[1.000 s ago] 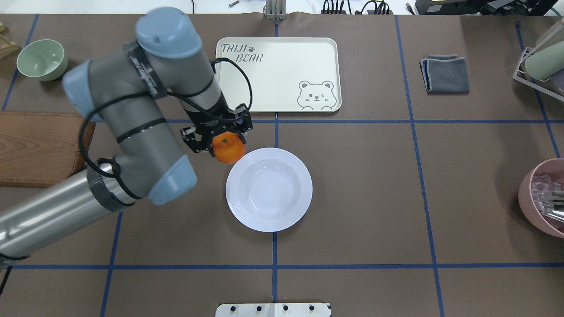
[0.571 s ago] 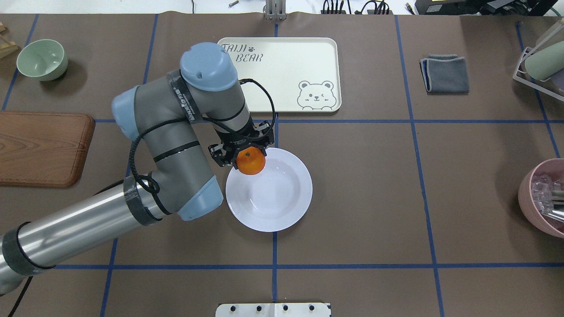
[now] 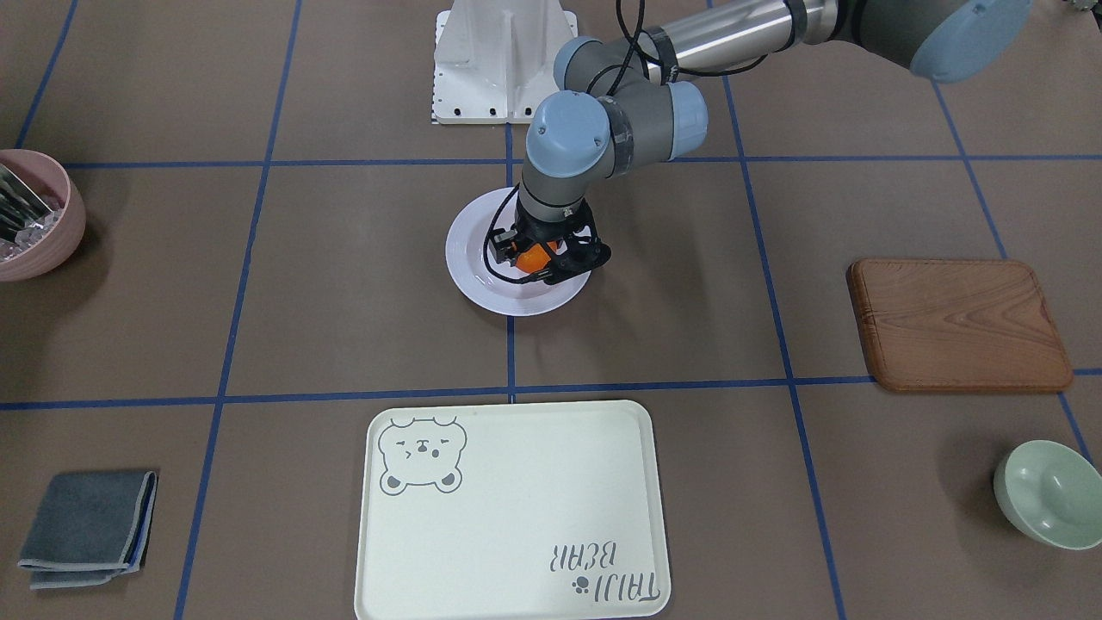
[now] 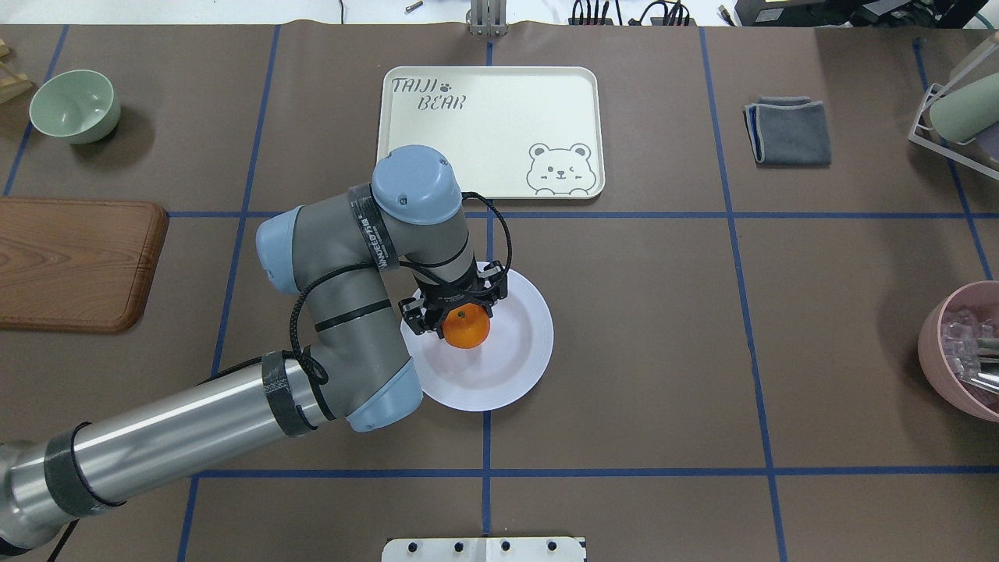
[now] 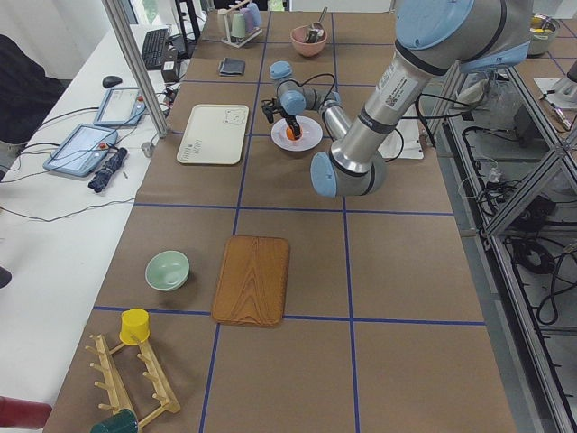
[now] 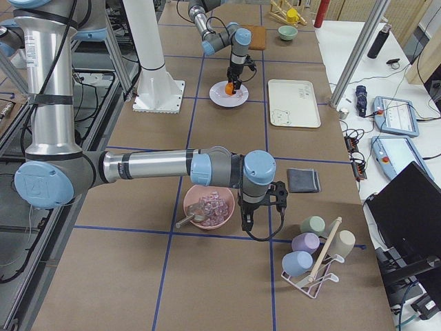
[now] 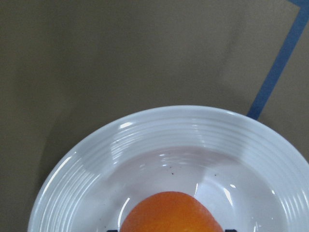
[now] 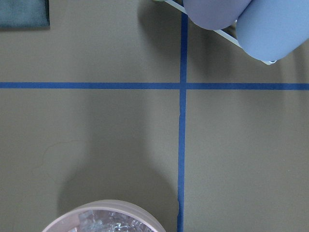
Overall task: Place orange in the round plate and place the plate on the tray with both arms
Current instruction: 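Lower the orange onto the plate and open the left gripper, then withdraw the left arm while the right gripper reaches toward the plate rim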
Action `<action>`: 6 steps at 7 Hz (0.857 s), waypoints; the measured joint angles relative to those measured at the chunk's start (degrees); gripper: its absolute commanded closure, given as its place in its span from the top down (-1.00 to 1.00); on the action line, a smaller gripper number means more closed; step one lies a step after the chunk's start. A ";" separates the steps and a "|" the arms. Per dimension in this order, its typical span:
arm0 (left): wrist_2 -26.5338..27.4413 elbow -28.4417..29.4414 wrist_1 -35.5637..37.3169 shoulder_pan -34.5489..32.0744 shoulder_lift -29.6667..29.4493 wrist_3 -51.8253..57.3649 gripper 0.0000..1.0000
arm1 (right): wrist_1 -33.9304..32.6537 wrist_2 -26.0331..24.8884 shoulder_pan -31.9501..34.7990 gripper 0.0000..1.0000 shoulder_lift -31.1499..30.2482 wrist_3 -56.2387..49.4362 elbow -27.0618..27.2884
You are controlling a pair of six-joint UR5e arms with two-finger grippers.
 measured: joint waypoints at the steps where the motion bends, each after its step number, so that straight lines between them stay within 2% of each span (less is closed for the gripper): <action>1: 0.43 0.01 -0.72 0.13 0.13 0.04 0.98 | 0.03 0.16 0.00 1.00 0.22 0.00 0.23; 3: 1.96 -2.03 -2.18 -0.08 0.59 0.03 0.98 | 0.00 0.51 -0.22 1.00 1.74 0.02 0.62; 4: 2.32 -4.94 -2.17 -1.61 1.57 0.22 0.98 | 0.09 1.81 -1.15 1.00 3.03 0.87 0.70; 6: 2.52 -12.94 -2.17 -7.50 7.36 5.36 0.98 | 5.74 6.18 -7.53 1.00 7.29 12.93 1.19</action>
